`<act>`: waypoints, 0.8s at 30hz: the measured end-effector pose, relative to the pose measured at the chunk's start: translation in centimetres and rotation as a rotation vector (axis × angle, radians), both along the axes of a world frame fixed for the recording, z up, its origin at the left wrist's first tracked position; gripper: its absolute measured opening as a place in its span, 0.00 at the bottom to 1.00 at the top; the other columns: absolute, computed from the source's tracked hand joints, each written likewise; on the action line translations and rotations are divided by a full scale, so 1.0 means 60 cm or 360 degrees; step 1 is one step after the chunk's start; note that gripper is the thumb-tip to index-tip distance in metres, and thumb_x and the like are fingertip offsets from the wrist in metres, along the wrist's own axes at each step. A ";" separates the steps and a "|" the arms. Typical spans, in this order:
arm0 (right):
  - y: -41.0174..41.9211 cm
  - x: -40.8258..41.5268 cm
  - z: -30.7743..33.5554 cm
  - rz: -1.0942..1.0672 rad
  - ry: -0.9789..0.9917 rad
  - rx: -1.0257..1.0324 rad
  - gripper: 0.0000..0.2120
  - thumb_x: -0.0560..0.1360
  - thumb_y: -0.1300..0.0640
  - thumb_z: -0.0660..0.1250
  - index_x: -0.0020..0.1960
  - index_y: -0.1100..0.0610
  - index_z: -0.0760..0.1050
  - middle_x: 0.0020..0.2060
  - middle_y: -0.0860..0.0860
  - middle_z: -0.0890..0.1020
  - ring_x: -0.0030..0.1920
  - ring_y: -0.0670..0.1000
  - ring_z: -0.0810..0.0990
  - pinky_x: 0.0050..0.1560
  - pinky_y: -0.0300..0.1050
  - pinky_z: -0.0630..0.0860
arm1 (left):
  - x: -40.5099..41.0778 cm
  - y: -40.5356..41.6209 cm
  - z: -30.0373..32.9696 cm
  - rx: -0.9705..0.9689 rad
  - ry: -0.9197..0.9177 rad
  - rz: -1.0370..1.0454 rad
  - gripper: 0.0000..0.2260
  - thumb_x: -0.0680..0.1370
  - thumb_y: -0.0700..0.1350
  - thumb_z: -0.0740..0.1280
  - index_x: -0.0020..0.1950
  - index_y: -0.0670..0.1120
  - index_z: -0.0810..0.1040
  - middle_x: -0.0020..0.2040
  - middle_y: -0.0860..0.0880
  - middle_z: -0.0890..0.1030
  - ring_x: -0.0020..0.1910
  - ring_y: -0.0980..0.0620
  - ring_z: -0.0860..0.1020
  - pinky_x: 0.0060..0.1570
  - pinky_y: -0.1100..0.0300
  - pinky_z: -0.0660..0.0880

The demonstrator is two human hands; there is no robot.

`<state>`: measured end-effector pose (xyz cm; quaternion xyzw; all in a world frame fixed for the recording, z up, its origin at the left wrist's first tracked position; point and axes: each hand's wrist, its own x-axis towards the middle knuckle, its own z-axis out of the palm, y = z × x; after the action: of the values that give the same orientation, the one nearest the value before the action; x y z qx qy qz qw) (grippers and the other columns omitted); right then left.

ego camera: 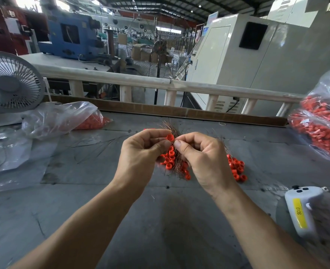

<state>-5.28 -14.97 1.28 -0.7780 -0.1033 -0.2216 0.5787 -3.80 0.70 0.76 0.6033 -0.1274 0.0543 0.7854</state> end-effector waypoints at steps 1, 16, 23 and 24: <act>0.001 0.000 0.000 0.0002 0.0005 0.0002 0.05 0.78 0.60 0.73 0.44 0.53 0.85 0.28 0.41 0.81 0.30 0.40 0.78 0.34 0.30 0.72 | 0.000 -0.001 0.000 0.0001 0.0000 0.0003 0.08 0.77 0.33 0.71 0.52 0.43 0.85 0.41 0.47 0.87 0.39 0.52 0.83 0.42 0.57 0.83; -0.003 0.002 -0.002 0.0018 0.0053 0.0087 0.05 0.79 0.61 0.72 0.44 0.56 0.83 0.29 0.49 0.83 0.27 0.42 0.79 0.31 0.32 0.72 | 0.005 0.003 0.000 -0.0021 0.0067 -0.0060 0.09 0.78 0.33 0.70 0.50 0.44 0.87 0.46 0.40 0.87 0.42 0.47 0.83 0.44 0.55 0.84; -0.005 0.001 -0.002 0.0040 0.0076 0.0096 0.05 0.80 0.59 0.71 0.45 0.55 0.83 0.33 0.52 0.85 0.31 0.45 0.83 0.33 0.34 0.75 | 0.006 0.006 0.000 0.0007 0.0085 -0.0085 0.08 0.78 0.36 0.71 0.51 0.46 0.88 0.46 0.41 0.87 0.43 0.47 0.84 0.47 0.55 0.84; -0.006 0.001 -0.003 0.0032 0.0078 0.0074 0.05 0.79 0.59 0.72 0.44 0.54 0.83 0.32 0.50 0.85 0.30 0.44 0.81 0.33 0.34 0.74 | 0.006 0.006 -0.001 0.0001 0.0089 -0.0077 0.08 0.78 0.35 0.70 0.51 0.45 0.87 0.46 0.41 0.87 0.43 0.47 0.84 0.47 0.55 0.84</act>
<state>-5.21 -15.30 1.11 -0.7684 -0.0919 -0.1990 0.6012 -3.45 1.09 0.70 0.6015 -0.1199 0.0184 0.7896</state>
